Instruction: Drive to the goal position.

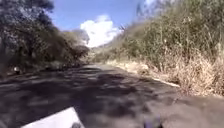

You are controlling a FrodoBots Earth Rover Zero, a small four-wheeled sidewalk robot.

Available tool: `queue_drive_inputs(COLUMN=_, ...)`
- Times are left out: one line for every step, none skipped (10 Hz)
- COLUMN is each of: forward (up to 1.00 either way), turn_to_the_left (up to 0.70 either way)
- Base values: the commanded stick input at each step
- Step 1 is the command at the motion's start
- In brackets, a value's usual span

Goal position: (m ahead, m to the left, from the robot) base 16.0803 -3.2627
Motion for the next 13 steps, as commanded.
queue_drive_inputs(forward=0.50, turn_to_the_left=0.00)
queue_drive_inputs(forward=0.50, turn_to_the_left=0.00)
queue_drive_inputs(forward=0.50, turn_to_the_left=0.00)
queue_drive_inputs(forward=0.50, turn_to_the_left=0.00)
queue_drive_inputs(forward=0.50, turn_to_the_left=0.00)
queue_drive_inputs(forward=0.50, turn_to_the_left=0.00)
queue_drive_inputs(forward=0.50, turn_to_the_left=0.00)
queue_drive_inputs(forward=0.50, turn_to_the_left=0.00)
queue_drive_inputs(forward=0.50, turn_to_the_left=0.00)
queue_drive_inputs(forward=0.50, turn_to_the_left=0.00)
queue_drive_inputs(forward=0.50, turn_to_the_left=0.00)
queue_drive_inputs(forward=0.50, turn_to_the_left=0.00)
queue_drive_inputs(forward=0.50, turn_to_the_left=0.00)
